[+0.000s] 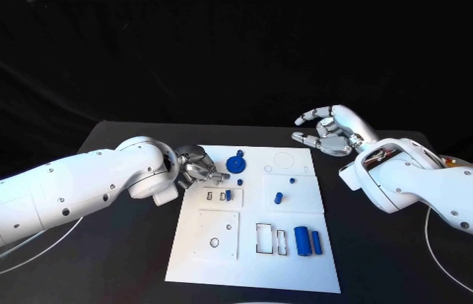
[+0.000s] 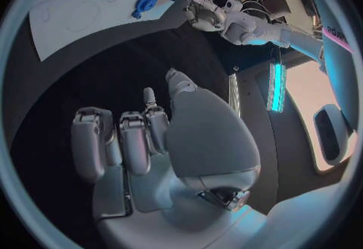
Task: Assemble the parts on the task board
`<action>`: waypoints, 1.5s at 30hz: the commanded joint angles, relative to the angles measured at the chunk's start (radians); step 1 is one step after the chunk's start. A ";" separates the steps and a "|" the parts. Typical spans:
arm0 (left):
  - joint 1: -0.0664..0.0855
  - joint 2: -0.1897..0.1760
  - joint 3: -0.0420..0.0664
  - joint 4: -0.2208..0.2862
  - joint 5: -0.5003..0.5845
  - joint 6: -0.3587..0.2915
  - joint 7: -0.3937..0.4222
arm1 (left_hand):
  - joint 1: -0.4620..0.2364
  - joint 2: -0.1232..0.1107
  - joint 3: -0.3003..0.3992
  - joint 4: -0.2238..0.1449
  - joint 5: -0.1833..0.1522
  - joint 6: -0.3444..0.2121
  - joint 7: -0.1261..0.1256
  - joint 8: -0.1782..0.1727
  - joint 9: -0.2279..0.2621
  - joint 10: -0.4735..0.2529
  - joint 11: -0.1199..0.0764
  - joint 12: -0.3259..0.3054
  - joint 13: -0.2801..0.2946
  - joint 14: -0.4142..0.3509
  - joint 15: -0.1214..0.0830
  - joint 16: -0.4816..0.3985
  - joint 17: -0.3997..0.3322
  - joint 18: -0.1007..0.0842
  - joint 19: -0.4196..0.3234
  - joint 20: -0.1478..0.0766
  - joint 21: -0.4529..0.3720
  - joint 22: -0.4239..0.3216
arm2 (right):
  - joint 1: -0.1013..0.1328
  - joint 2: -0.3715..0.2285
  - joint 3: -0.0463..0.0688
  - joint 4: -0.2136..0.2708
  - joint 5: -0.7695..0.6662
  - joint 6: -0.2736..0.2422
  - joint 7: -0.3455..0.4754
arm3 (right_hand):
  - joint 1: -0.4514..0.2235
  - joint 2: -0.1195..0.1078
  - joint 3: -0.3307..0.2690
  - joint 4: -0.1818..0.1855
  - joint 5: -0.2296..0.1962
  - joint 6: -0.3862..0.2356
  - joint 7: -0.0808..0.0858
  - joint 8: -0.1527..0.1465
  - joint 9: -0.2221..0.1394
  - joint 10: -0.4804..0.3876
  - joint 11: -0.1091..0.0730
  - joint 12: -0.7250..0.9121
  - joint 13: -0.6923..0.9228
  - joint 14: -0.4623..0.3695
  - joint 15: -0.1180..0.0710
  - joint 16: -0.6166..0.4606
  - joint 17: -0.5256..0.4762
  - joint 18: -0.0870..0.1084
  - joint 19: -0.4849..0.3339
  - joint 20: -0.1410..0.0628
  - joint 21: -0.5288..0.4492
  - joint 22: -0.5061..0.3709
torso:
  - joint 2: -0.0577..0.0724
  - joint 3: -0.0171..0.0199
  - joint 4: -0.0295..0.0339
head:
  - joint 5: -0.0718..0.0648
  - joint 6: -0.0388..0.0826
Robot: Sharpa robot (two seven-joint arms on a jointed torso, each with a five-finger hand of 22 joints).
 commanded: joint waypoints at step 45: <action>0.063 0.169 -0.057 -0.106 -0.100 0.254 -0.182 | -0.020 0.022 -0.017 -0.001 0.001 -0.022 -0.012 0.043 0.060 -0.001 -0.007 0.027 0.026 0.075 -0.011 -0.003 0.173 -0.015 0.010 -0.006 0.020 0.037 | -0.002 0.018 -0.001 -0.048 0.024 0.065 -0.038 | 0.002 0.000 0.001 0.007 0.012 0.007 -0.002 0.007 0.002 -0.003 -0.004 -0.007 0.077 0.084 -0.005 -0.003 0.174 0.014 0.016 -0.003 -0.008 0.174 | -0.006 0.0027 0.0008 | 0.003 -0.031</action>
